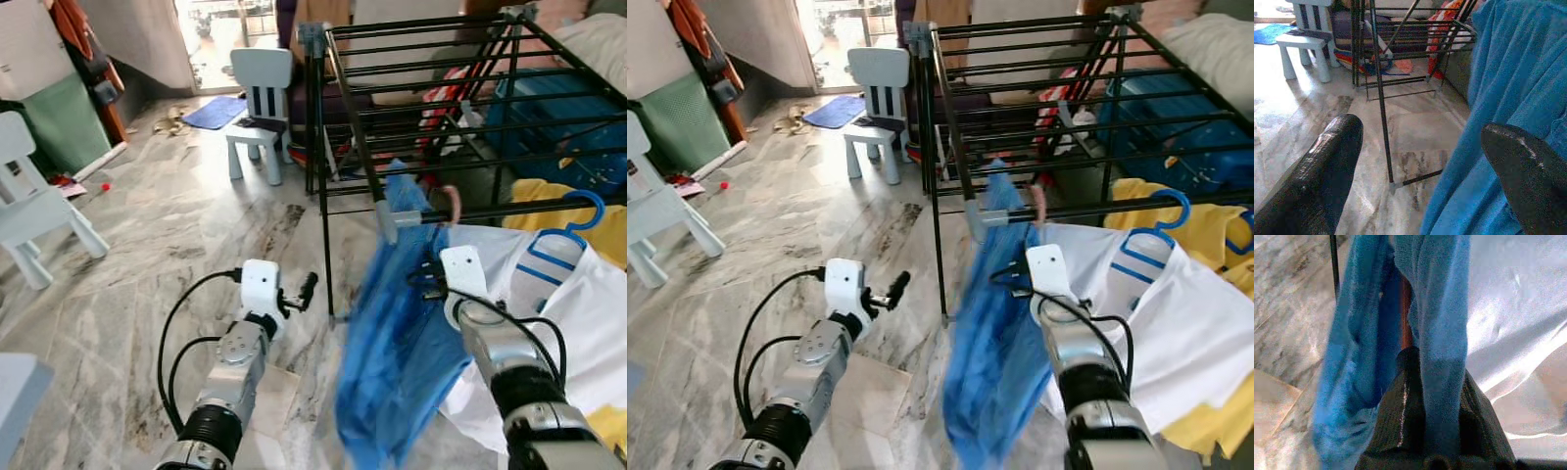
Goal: Hang hanger
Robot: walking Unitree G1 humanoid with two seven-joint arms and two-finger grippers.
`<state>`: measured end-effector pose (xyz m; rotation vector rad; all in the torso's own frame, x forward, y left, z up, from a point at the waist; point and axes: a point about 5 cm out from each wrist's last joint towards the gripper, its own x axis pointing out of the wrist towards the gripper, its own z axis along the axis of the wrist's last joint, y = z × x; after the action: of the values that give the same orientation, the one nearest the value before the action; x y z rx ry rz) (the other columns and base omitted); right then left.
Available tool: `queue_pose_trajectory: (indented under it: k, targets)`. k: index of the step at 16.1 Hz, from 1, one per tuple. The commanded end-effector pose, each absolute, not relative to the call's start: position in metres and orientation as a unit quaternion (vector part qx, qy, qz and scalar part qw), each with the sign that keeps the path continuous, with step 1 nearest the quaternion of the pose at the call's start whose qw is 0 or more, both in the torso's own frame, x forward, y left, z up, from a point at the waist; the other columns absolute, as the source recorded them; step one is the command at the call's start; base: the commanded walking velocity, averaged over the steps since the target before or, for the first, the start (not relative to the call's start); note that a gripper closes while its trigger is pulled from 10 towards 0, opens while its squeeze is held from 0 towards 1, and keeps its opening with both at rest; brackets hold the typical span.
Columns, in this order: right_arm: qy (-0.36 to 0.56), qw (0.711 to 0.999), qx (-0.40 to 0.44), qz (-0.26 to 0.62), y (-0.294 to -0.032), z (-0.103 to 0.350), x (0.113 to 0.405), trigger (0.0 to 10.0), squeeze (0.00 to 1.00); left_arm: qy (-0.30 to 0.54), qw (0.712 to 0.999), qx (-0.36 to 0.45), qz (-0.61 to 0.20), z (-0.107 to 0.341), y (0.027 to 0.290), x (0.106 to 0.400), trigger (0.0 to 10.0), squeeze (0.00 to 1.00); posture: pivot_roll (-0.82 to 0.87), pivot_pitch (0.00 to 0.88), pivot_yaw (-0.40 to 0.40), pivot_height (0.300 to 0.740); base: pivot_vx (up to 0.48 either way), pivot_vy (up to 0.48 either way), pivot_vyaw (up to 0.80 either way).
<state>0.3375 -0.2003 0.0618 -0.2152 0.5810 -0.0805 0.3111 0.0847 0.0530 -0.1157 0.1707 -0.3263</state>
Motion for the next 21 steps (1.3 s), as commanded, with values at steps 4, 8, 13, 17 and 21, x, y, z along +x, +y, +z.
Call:
queue_pose_trajectory:
  k: [4, 8, 13, 17, 21]
  targets:
    - [0.321, 0.946, -0.045, 0.005, -0.183, 0.050, 0.339, 10.0, 0.00, 0.088, 0.981, -0.061, -0.161, 0.055, 0.086, 0.313, 10.0, 0.00, -0.15, 0.000, 0.058, 0.740, 0.000, 0.000, 0.00]
    - [0.341, 0.939, -0.033, 0.031, -0.175, 0.039, 0.333, 10.0, 0.00, 0.095, 0.981, -0.061, -0.160, 0.052, 0.086, 0.312, 10.0, 0.00, -0.14, 0.000, 0.056, 0.740, 0.000, 0.000, 0.00]
    - [0.279, 0.953, -0.119, 0.001, -0.191, 0.042, 0.322, 10.0, 1.00, 0.110, 0.979, -0.046, -0.163, 0.047, 0.091, 0.309, 10.0, 0.00, -0.15, 0.000, 0.056, 0.740, 0.000, 0.000, 0.00]
    - [0.140, 0.981, -0.131, 0.000, -0.193, 0.075, 0.305, 10.0, 1.00, 0.058, 0.973, 0.033, -0.223, 0.065, 0.116, 0.289, 10.0, 0.00, -0.14, 0.005, 0.067, 0.740, 0.000, 0.000, 0.00]
    - [0.090, 0.989, -0.119, -0.011, -0.196, 0.085, 0.266, 10.0, 1.00, 0.020, 0.984, 0.034, -0.173, 0.080, 0.126, 0.265, 10.0, 0.00, -0.13, 0.010, 0.065, 0.740, 0.000, 0.000, 0.00]
